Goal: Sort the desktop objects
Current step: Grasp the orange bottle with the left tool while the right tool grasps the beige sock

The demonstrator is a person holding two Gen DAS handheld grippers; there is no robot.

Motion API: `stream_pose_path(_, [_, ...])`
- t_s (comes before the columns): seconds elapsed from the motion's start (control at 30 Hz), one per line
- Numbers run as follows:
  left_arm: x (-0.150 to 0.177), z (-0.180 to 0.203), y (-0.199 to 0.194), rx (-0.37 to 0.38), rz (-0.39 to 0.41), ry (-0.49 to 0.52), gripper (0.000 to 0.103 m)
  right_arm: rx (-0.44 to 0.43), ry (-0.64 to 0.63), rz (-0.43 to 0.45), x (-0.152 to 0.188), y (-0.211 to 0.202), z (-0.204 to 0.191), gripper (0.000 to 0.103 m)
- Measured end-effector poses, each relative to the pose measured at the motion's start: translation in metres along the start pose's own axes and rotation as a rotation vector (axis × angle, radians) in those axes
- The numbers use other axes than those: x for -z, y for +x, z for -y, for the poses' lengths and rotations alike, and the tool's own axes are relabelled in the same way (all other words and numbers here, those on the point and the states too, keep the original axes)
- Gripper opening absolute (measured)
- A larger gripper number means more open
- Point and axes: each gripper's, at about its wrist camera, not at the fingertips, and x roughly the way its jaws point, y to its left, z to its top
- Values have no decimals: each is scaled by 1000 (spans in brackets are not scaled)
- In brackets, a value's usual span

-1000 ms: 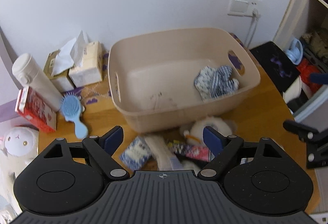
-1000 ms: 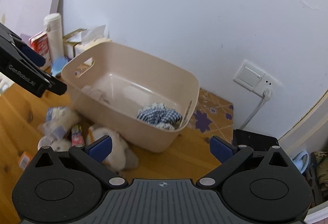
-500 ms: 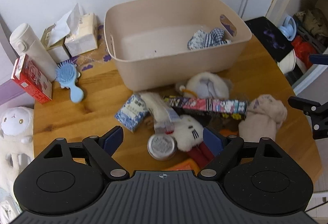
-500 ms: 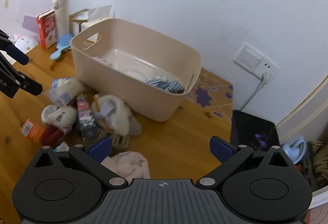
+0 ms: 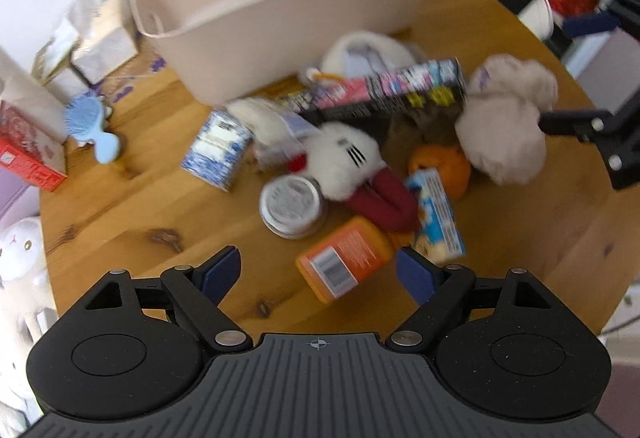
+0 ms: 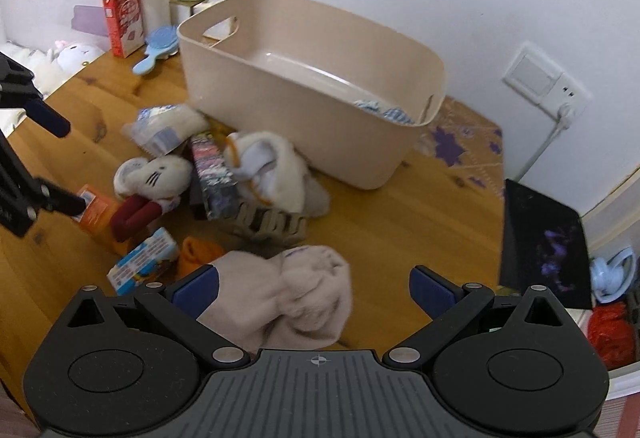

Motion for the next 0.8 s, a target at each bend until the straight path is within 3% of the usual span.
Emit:
stream_pose_path(0.27, [10, 14, 20, -30, -4, 104, 86, -11, 40, -35, 13, 17, -1, 103])
stream_pose_path(0.4, [10, 13, 31, -33, -16, 107, 77, -40, 92, -53, 17, 25, 4, 103])
stream_pose_path(0.67, [9, 24, 48, -56, -9, 183, 77, -71, 161, -52, 21, 41, 11, 103])
stream_pose_path(0.77, [8, 26, 52, -51, -14, 183, 75, -83, 166, -55, 22, 47, 11, 90])
stream_pose_path(0.8, [8, 27, 53, -44, -17, 183, 69, -89, 170, -56, 23, 48, 11, 86])
